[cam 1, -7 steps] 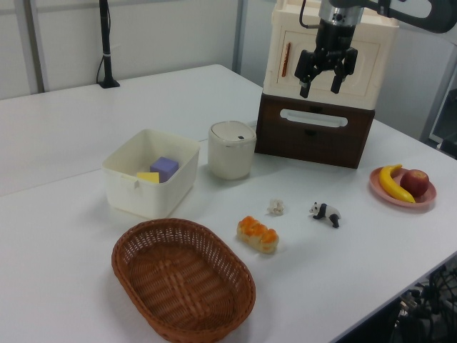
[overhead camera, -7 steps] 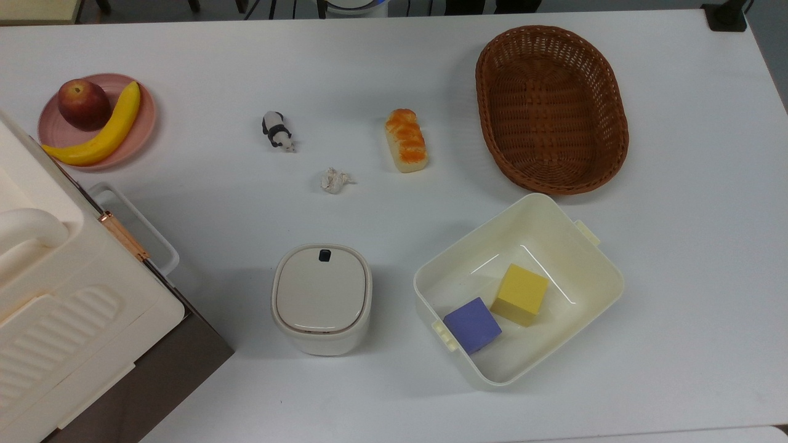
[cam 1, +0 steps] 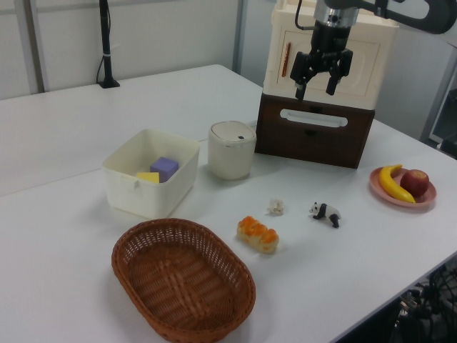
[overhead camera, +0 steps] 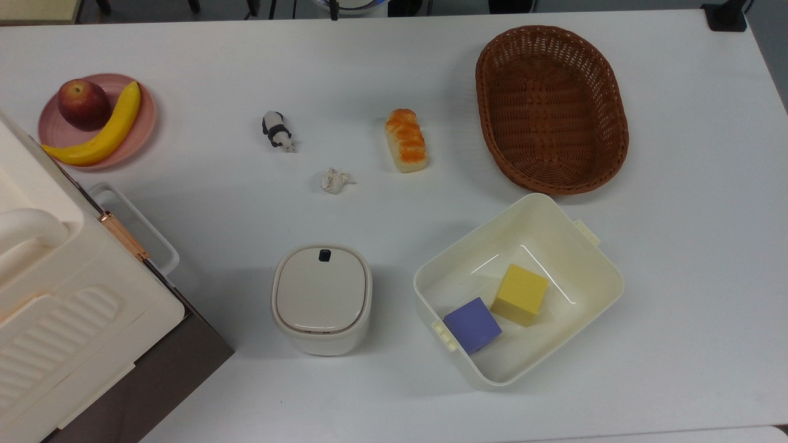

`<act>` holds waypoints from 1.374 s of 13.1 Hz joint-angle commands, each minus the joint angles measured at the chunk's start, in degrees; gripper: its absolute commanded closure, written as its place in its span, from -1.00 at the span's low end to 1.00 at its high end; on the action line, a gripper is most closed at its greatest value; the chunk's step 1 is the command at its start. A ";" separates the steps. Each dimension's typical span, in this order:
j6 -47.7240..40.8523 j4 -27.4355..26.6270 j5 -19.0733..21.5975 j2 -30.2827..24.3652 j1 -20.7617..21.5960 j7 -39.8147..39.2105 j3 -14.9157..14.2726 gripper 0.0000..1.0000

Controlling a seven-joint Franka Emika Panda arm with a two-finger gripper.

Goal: Put the bread in the basket
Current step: 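Move the gripper from above the cream bin toward the bread roll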

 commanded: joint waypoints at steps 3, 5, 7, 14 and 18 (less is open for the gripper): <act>-0.81 -1.39 0.49 1.10 2.74 0.36 -0.26 -1.00; -0.27 -1.32 0.49 1.45 2.74 0.53 0.00 -1.00; -0.36 -1.40 0.23 1.71 4.66 0.97 -0.17 -1.00; 13.52 -12.83 -0.48 -1.53 3.88 5.72 4.84 -1.00; 13.17 -12.74 -0.48 -1.45 3.79 5.72 4.92 -1.00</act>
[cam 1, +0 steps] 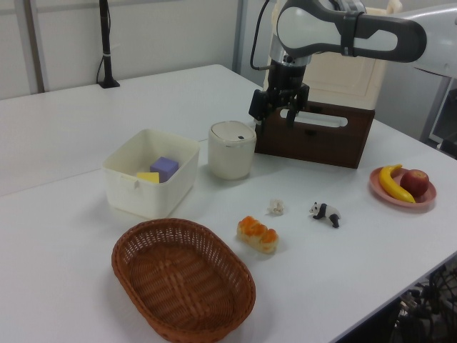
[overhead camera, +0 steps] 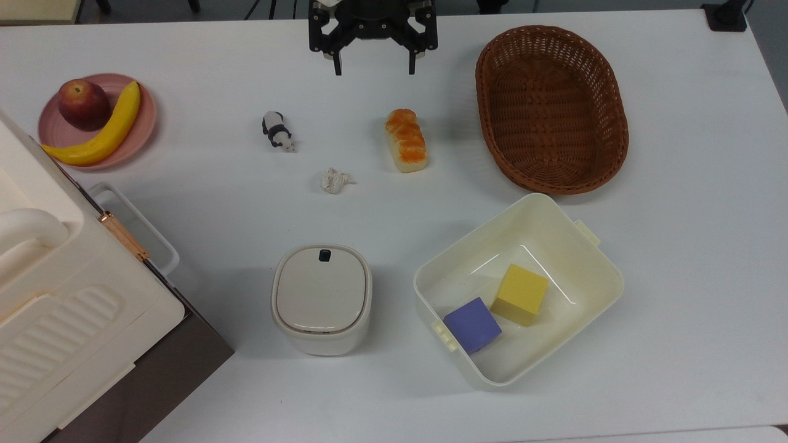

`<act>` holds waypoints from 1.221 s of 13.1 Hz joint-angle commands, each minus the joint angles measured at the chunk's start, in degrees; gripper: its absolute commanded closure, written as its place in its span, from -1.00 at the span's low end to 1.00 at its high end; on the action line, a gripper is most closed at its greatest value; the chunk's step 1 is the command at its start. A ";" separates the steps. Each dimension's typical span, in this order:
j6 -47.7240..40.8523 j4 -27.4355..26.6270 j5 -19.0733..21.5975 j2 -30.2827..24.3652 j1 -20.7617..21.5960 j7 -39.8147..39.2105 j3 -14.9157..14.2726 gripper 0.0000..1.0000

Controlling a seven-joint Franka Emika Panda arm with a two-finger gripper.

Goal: Put the bread in the basket
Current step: 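Move the gripper from above the cream bin toward the bread roll, then lower the open gripper over the orange-topped bread roll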

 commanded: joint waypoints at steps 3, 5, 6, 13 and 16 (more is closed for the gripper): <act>1.34 -2.51 -0.38 -2.16 -0.42 0.97 0.45 -1.00; 1.34 -2.42 -0.38 -2.16 -0.51 0.97 0.45 -1.00; 1.34 -2.51 -0.38 -2.16 -0.51 0.97 0.45 -1.00; 5.37 -5.22 -0.38 1.00 0.45 1.93 2.29 -1.00; 13.61 -11.52 -1.78 2.85 1.77 2.46 2.90 -1.00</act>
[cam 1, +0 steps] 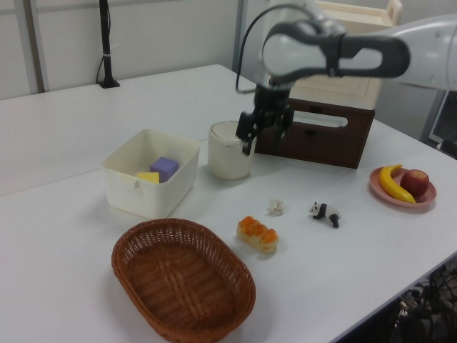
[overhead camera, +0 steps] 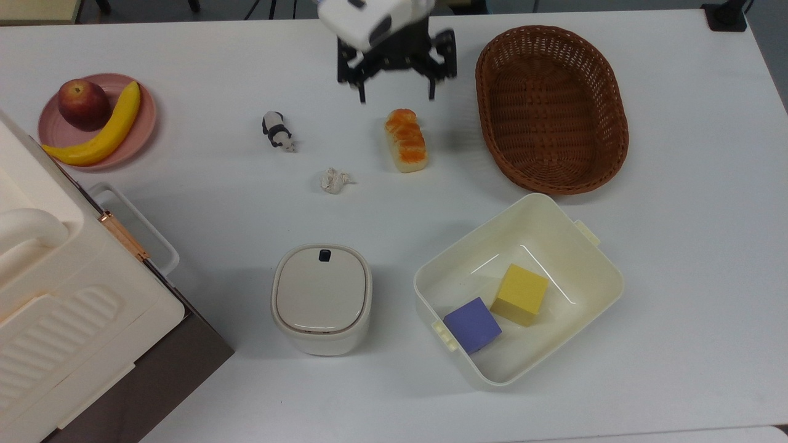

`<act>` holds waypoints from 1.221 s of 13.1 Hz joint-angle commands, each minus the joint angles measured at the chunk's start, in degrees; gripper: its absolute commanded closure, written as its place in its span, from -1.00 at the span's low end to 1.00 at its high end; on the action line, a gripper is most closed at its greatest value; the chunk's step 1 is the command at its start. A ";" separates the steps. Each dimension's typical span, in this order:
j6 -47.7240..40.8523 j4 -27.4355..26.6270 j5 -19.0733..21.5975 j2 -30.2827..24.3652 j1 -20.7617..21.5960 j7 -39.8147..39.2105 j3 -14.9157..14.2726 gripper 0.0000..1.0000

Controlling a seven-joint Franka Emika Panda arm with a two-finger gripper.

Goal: Put the bread in the basket
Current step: 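Lower the open gripper over the orange-topped bread roll, then close the gripper on the bread roll and lift it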

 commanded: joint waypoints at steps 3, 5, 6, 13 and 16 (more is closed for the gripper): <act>10.05 -14.01 -3.44 -0.15 2.24 0.93 0.37 -1.00; 10.05 -15.26 -3.97 0.63 2.24 0.84 0.37 -1.00; 10.05 -15.52 -4.06 1.25 2.24 0.84 0.37 -1.00; 10.05 -15.08 -7.13 7.92 4.79 0.13 0.37 -1.00; 10.05 -15.00 -7.84 8.46 5.05 0.14 0.37 -1.00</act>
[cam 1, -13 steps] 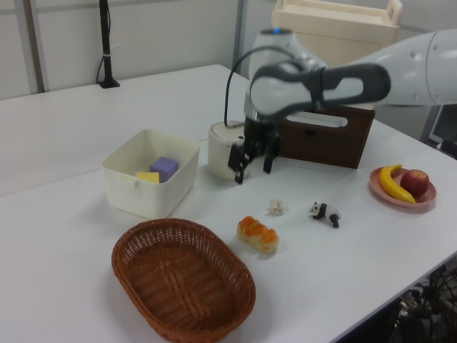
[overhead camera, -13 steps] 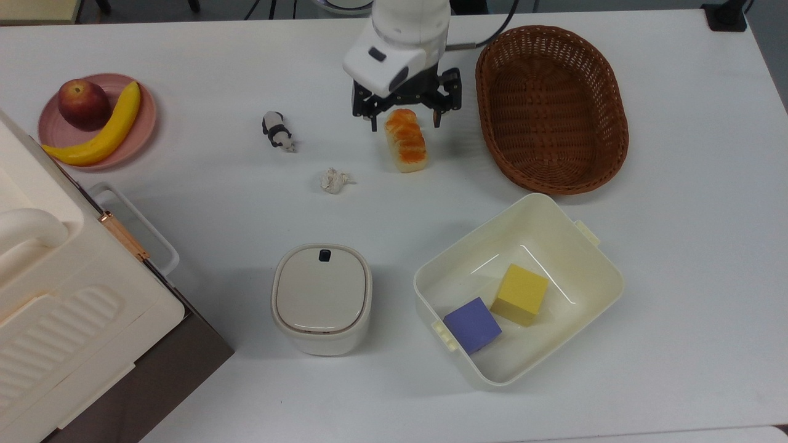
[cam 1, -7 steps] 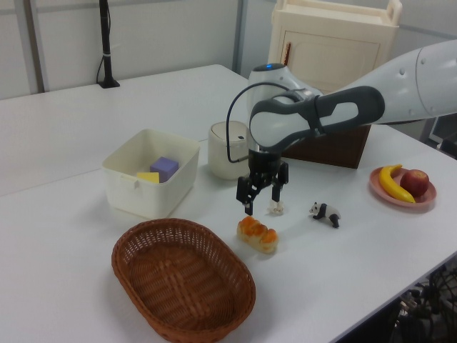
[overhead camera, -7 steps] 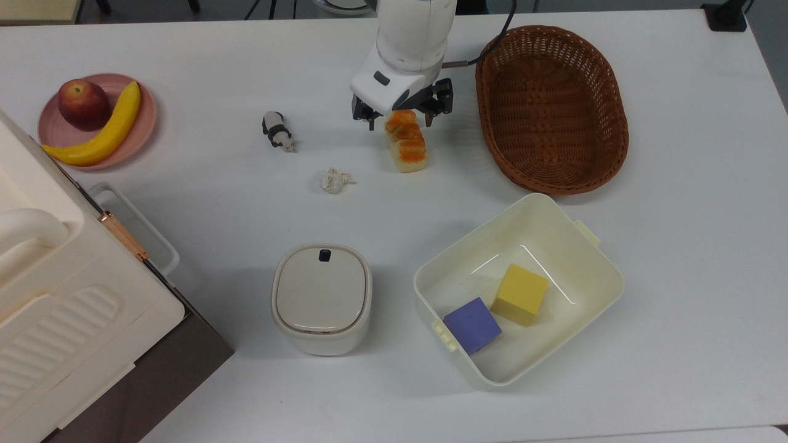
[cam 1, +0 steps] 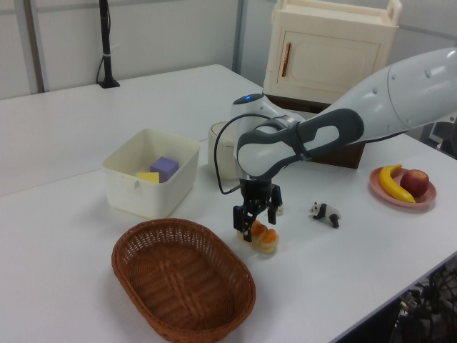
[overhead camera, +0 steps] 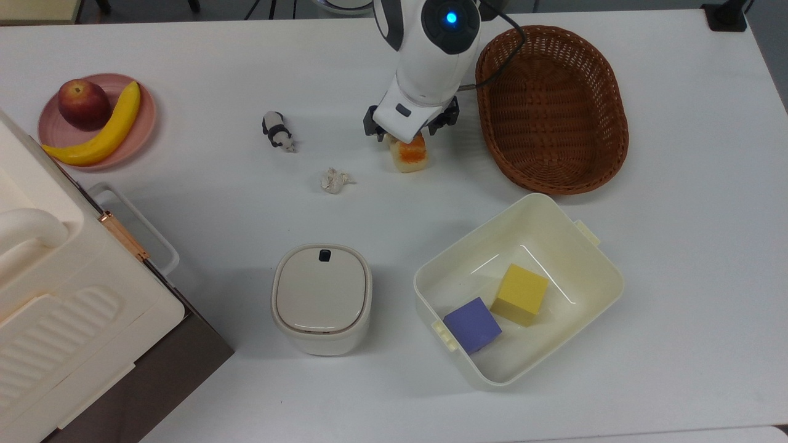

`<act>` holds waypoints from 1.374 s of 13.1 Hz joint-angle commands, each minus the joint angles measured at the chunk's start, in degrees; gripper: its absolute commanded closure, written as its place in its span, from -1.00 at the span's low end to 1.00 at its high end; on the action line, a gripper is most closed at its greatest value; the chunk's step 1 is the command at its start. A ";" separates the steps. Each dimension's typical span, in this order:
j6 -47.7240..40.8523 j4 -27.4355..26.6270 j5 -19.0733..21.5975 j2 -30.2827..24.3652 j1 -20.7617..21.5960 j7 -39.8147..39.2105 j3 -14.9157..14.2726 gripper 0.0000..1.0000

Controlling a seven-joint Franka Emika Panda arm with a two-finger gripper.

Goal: Put the bread in the basket
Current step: 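Close the gripper on the bread roll and lift it, then carry the bread roll over the wicker basket and lower it in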

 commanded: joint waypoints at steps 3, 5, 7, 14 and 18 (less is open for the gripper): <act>1.39 -0.18 -2.62 0.50 0.45 -0.02 -0.24 -0.50; 0.96 1.31 -3.16 1.99 0.63 0.33 -0.24 0.47; 0.87 1.93 -3.16 2.61 0.63 0.16 -0.32 0.78; -1.94 2.64 -3.16 -1.68 0.81 0.77 -0.32 0.75; -6.95 2.72 -2.46 -8.44 2.29 0.95 1.16 0.75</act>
